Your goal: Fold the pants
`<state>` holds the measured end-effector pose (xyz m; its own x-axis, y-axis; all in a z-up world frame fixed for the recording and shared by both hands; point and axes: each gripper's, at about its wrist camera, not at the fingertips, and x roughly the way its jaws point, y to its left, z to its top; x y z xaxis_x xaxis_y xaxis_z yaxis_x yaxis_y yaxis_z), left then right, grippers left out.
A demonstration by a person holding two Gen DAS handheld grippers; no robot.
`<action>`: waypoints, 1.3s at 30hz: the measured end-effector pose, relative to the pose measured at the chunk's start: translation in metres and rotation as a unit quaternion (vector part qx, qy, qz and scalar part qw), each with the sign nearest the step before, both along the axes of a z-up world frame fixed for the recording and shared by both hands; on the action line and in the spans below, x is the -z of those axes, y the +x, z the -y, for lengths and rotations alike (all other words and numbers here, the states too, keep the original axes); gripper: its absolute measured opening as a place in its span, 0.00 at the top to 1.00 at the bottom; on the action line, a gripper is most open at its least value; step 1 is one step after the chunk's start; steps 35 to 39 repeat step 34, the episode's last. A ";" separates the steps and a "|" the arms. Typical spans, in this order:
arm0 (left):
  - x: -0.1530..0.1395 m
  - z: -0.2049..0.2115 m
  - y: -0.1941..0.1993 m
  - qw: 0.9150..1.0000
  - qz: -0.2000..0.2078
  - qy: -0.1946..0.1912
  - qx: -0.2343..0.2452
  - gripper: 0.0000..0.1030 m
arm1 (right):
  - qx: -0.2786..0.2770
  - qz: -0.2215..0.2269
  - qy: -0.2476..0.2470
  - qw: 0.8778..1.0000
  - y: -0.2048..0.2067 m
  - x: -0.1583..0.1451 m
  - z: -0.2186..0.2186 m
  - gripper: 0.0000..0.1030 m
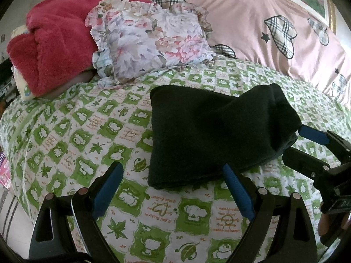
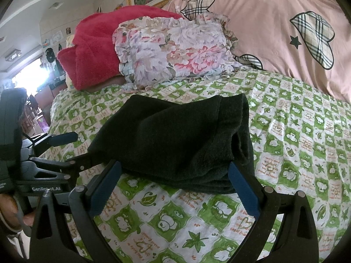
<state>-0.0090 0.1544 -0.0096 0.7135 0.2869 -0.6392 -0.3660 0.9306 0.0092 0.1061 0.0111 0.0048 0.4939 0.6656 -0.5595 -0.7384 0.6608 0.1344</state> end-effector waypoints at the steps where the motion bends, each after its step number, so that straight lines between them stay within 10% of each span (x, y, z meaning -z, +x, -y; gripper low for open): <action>1: -0.001 -0.002 0.001 1.000 0.001 -0.007 0.002 0.10 | 0.001 0.000 0.001 1.000 0.001 -0.001 -0.001 0.05; 39: -0.019 0.000 0.017 1.000 0.010 -0.009 0.016 0.10 | 0.031 0.003 0.011 0.999 0.009 -0.013 0.013 0.05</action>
